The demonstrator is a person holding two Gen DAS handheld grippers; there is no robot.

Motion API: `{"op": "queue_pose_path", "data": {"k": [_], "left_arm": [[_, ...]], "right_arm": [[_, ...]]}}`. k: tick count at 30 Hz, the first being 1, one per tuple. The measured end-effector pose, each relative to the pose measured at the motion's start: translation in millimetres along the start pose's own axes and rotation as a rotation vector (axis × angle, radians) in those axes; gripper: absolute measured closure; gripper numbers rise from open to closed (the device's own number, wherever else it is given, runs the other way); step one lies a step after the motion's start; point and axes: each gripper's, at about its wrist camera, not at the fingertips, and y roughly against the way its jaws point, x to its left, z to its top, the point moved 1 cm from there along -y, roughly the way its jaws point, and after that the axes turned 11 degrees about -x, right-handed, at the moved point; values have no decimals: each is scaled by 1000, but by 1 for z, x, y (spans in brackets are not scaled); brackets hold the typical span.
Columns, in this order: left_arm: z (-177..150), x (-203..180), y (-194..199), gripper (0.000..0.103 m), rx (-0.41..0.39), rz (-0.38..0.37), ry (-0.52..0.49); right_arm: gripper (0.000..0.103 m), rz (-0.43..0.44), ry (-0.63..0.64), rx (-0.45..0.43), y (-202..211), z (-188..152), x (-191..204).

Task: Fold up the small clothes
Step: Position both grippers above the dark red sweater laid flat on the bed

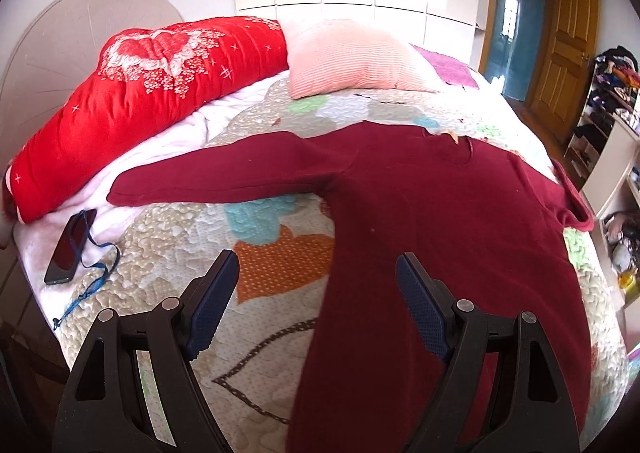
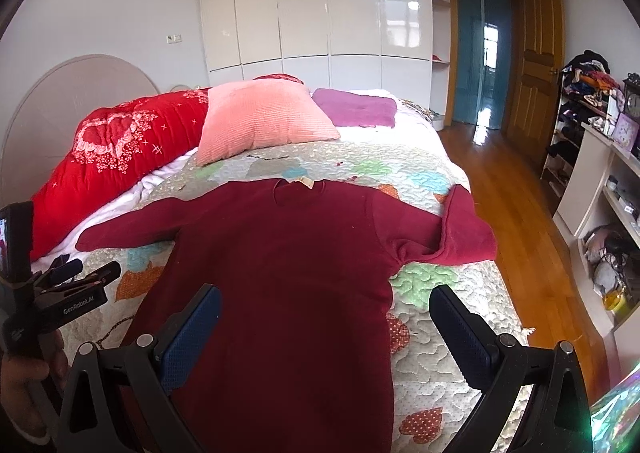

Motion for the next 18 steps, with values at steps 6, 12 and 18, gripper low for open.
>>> {"op": "queue_pose_path", "data": {"k": [6,12,18], "left_arm": [[-5,-17,2,22,7,-29,-1],[-7,-33,-1,22,17,-42,-22],[-6,-40,-7,22,26,-46,-23]], "right_arm": [[0,-50,-5,20,-13,-3,-2],[0,-61,5,46,-25,-4,-1],[0,-65,18,55,-33,-7,2]]}}
